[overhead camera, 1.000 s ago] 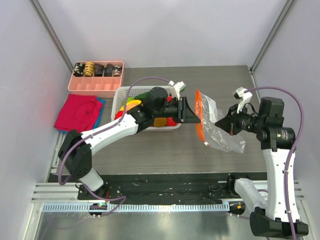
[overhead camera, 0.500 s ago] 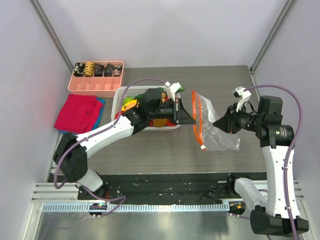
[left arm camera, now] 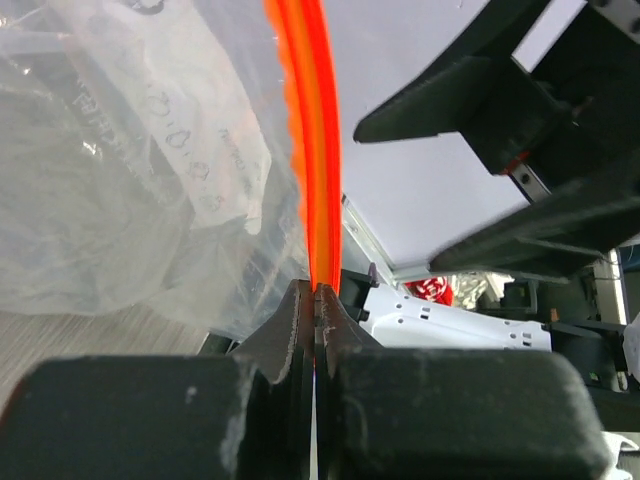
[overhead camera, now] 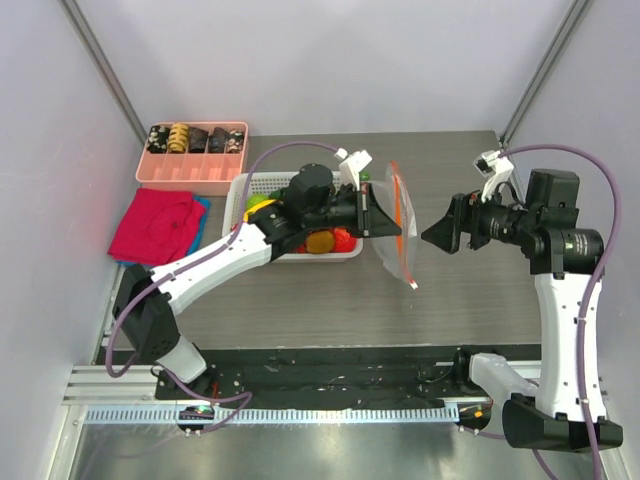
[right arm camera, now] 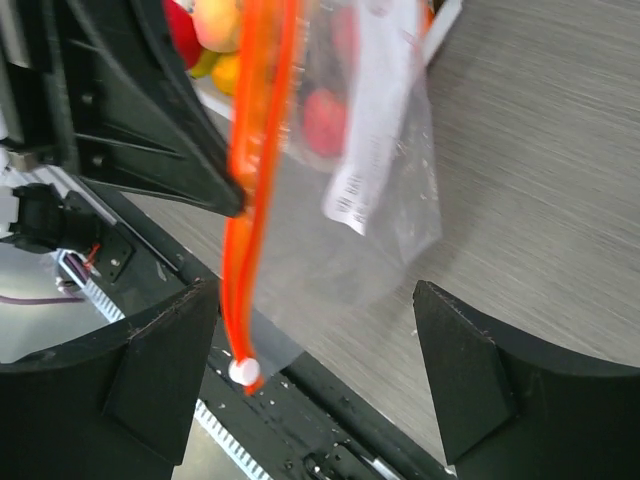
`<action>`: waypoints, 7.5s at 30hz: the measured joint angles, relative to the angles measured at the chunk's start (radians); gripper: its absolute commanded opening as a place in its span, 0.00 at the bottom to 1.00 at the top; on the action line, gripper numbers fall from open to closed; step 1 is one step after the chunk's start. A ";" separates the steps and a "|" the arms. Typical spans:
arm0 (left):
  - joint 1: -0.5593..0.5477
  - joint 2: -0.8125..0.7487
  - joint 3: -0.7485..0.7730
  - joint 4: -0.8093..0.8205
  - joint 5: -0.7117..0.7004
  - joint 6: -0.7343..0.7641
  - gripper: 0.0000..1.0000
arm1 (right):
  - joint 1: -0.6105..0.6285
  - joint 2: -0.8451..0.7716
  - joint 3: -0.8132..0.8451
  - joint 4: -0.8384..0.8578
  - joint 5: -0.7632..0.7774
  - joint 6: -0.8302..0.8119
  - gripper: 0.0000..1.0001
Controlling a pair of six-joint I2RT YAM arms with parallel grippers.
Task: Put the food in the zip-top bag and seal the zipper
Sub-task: Open the zipper of the food storage bag, then pick up the fake fruit from the bin, then place the fake fruit in the zipper food storage bag.
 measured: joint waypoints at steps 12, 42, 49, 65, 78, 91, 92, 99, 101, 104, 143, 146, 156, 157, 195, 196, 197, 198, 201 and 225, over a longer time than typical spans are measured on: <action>-0.047 0.151 0.110 -0.048 -0.028 0.004 0.00 | 0.003 0.024 -0.085 -0.008 -0.039 0.066 0.61; -0.046 0.142 0.028 0.098 0.064 -0.097 0.00 | 0.008 0.046 -0.180 0.045 -0.172 0.077 0.01; -0.045 0.080 0.014 0.070 0.069 -0.057 0.00 | 0.009 0.044 -0.131 0.019 -0.018 0.038 0.01; 0.024 0.117 0.179 -0.475 -0.251 0.281 0.00 | 0.019 -0.077 -0.005 -0.047 0.430 -0.048 0.01; 0.026 0.156 0.233 -0.506 -0.158 0.422 0.77 | 0.016 -0.092 -0.069 -0.077 0.442 -0.036 0.01; 0.141 -0.031 0.213 -0.620 -0.069 0.771 0.89 | 0.013 -0.048 -0.183 0.019 0.404 0.133 0.01; 0.156 -0.049 0.213 -0.632 -0.065 0.825 0.88 | 0.013 -0.045 -0.188 0.029 0.398 0.149 0.01; 0.176 -0.067 0.219 -0.690 -0.035 1.214 0.72 | 0.013 -0.009 -0.260 0.092 0.357 0.243 0.01; 0.172 -0.050 0.219 -0.702 -0.022 1.329 0.68 | 0.013 0.015 -0.280 0.106 0.347 0.272 0.01; 0.155 -0.005 0.225 -0.716 -0.021 1.488 0.56 | 0.013 0.038 -0.299 0.134 0.335 0.311 0.01; 0.089 0.463 0.514 -0.803 -0.072 1.924 0.24 | 0.013 0.057 -0.320 0.204 0.295 0.412 0.01; 0.093 0.478 0.543 -0.829 -0.073 1.926 0.15 | 0.013 0.057 -0.320 0.204 0.295 0.412 0.01; 0.099 0.467 0.557 -0.901 -0.066 1.932 0.00 | 0.013 0.057 -0.320 0.204 0.290 0.411 0.01; 0.100 0.460 0.557 -0.905 -0.066 1.931 0.00 | 0.013 0.057 -0.320 0.205 0.288 0.411 0.01; 0.189 0.064 0.634 -0.128 -0.045 0.497 0.00 | 0.013 -0.008 -0.633 0.921 -0.138 1.112 0.01; 0.174 0.070 0.629 -0.107 -0.056 0.462 0.00 | 0.013 -0.008 -0.641 0.924 -0.136 1.115 0.01; 0.157 0.080 0.623 -0.082 -0.068 0.420 0.00 | 0.013 -0.008 -0.650 0.927 -0.134 1.118 0.01; 0.137 0.093 0.622 -0.056 -0.079 0.385 0.00 | 0.013 -0.008 -0.655 0.929 -0.133 1.120 0.01; 0.085 0.137 0.622 0.004 -0.118 0.290 0.00 | 0.013 -0.008 -0.663 0.934 -0.130 1.120 0.01; -0.041 0.319 0.426 0.127 -0.346 -0.077 0.00 | 0.013 -0.100 -0.706 0.811 -0.115 1.032 0.01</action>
